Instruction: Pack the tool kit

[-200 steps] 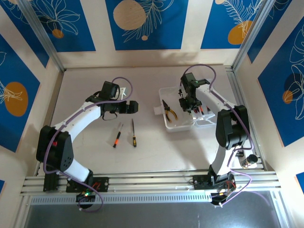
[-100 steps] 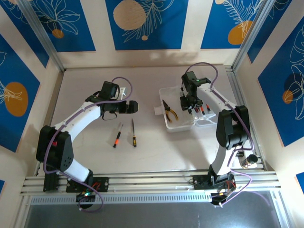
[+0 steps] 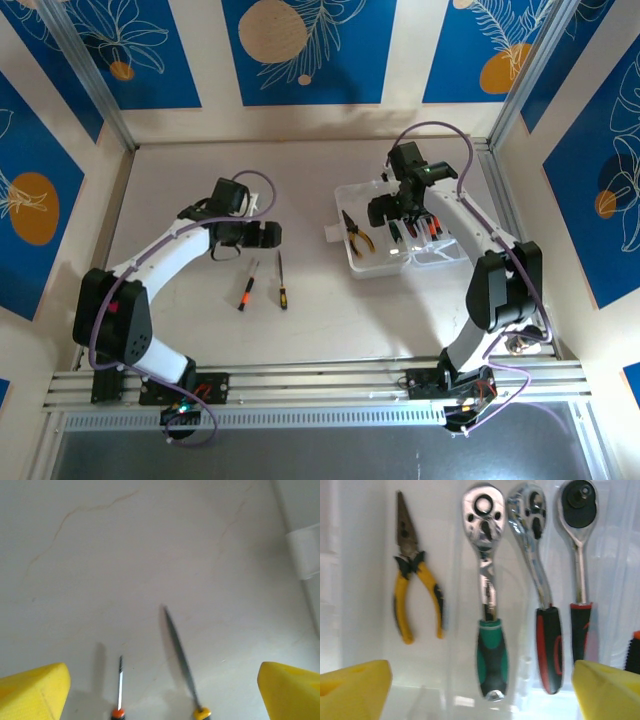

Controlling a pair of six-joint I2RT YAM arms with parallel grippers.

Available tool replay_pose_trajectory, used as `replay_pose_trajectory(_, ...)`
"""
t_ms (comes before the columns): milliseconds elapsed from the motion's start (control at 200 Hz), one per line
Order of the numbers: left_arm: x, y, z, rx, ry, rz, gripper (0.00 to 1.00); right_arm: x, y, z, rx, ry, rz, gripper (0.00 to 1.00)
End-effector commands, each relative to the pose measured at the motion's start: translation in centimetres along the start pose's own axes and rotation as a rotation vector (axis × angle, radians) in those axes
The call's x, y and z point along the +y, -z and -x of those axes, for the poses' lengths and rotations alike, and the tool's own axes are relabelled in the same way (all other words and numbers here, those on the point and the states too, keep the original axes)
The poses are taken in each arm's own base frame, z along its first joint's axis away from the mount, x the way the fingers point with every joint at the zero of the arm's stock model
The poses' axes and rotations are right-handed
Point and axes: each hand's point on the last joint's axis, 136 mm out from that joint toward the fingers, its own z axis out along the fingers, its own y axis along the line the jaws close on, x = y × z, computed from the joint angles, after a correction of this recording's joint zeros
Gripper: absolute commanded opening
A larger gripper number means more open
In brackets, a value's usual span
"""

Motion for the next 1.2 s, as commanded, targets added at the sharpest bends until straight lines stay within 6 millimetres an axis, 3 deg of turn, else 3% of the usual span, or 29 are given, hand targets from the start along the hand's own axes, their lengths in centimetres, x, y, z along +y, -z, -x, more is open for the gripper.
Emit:
replay_pose_trajectory(0, 3.2, -0.4, -3.9, 0.110, 0.007, 0.128, 0.91, 2.6, 1.9, 0.4, -0.053, 0.034, 0.093, 0.99)
replay_pose_trajectory(225, 4.5, -2.0, -9.1, 0.221, 0.046, 0.171, 0.74, 4.2, 2.3, 0.5, -0.075, 0.041, 0.141, 0.99)
replay_pose_trajectory(470, 4.4, -3.7, -11.8, 0.286, 0.063, 0.166, 0.60, 4.4, 2.0, 0.0, -0.061, 0.040, 0.145, 0.99)
replay_pose_trajectory(680, 4.2, -4.9, -12.1, 0.303, 0.062, 0.162, 0.50, 4.5, 2.1, -0.3, -0.061, 0.040, 0.146, 0.99)
replay_pose_trajectory(915, 3.9, -6.0, -12.1, 0.316, 0.040, 0.174, 0.21, 4.5, 2.2, -0.8, -0.062, 0.040, 0.147, 0.99)
replay_pose_trajectory(1136, 3.3, -5.9, -11.8, 0.310, 0.032, 0.152, 0.00, 4.5, 2.1, -1.1, -0.060, 0.040, 0.149, 0.99)
replay_pose_trajectory(1196, 2.6, -5.6, -11.2, 0.290, 0.026, 0.117, 0.00, 4.5, 2.1, -1.3, -0.059, 0.044, 0.153, 0.99)
